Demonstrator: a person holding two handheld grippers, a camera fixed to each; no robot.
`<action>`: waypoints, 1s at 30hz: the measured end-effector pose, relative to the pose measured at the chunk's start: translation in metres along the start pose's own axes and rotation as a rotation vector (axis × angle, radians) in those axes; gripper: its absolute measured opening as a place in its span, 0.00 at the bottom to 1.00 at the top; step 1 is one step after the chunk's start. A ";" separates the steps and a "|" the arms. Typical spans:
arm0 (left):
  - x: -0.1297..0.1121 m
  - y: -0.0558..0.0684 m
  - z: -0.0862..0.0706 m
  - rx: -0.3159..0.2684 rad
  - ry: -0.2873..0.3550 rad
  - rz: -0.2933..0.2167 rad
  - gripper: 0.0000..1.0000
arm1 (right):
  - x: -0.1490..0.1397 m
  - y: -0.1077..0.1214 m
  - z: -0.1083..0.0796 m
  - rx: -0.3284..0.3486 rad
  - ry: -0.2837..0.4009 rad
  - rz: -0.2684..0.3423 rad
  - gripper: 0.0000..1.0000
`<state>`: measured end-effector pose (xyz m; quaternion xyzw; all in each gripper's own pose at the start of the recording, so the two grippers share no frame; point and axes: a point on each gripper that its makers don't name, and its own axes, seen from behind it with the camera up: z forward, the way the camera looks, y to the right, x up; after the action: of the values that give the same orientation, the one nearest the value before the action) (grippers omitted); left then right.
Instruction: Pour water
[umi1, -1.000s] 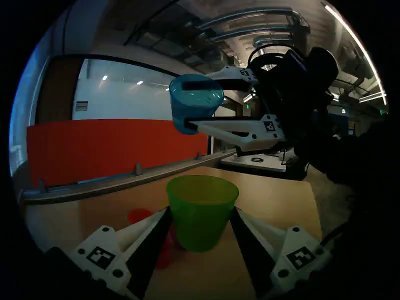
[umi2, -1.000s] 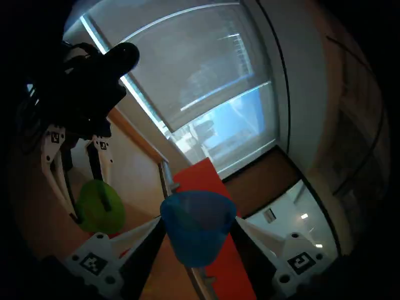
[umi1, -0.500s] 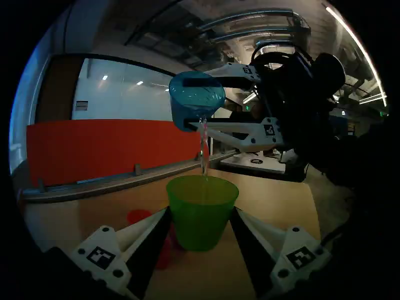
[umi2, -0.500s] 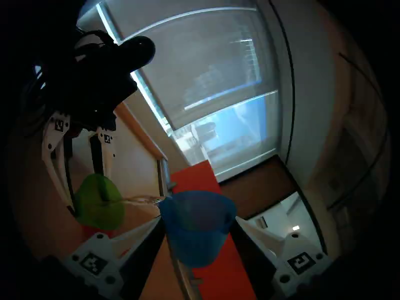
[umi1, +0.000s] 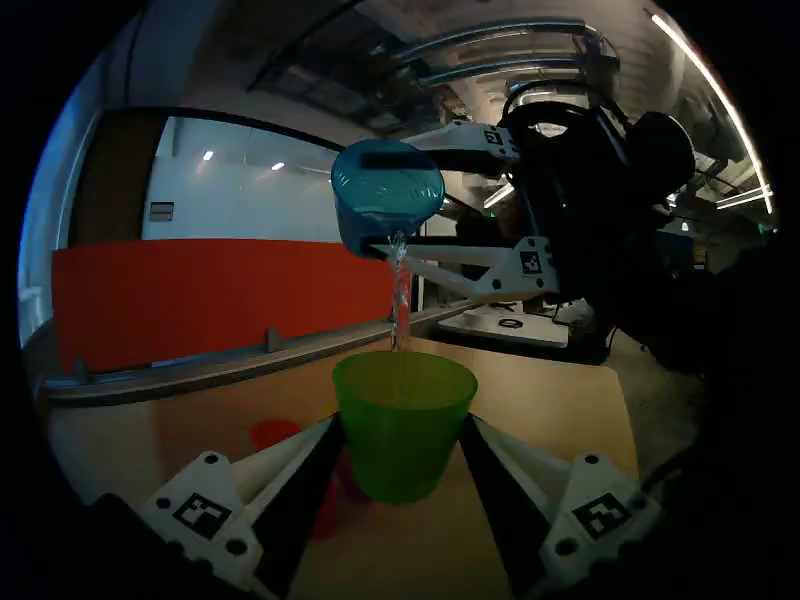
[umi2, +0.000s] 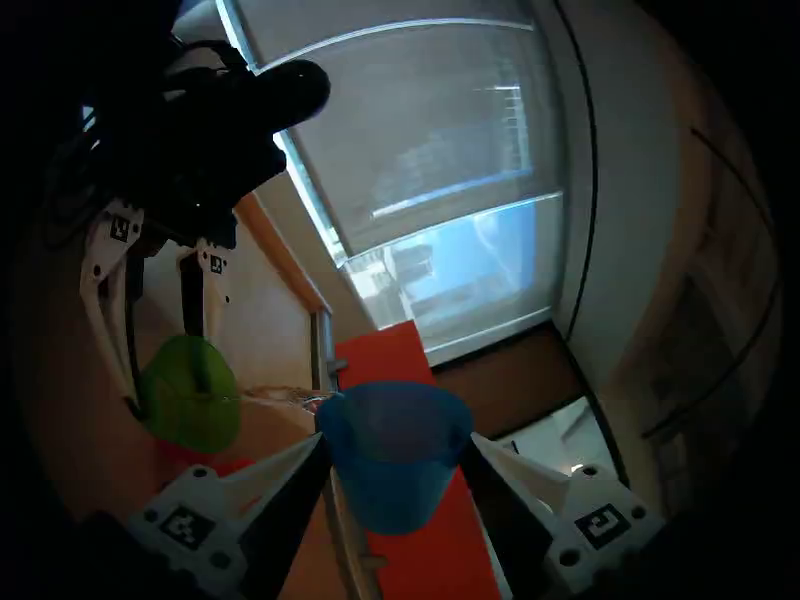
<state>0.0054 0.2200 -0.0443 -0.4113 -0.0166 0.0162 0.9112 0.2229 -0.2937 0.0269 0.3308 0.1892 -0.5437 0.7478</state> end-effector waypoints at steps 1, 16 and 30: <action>0.000 0.000 0.000 0.001 0.000 0.000 0.81 | 0.000 0.000 0.000 -0.001 0.001 -0.002 0.88; 0.001 0.000 0.001 -0.003 0.006 -0.008 0.81 | 0.004 0.006 0.001 -0.014 0.001 -0.063 0.88; 0.006 0.004 -0.001 -0.010 0.013 -0.005 0.81 | 0.006 0.012 -0.001 -0.026 -0.002 -0.134 0.88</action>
<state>0.0117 0.2222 -0.0476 -0.4160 -0.0120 0.0113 0.9092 0.2362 -0.2947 0.0262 0.3071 0.2170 -0.5903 0.7142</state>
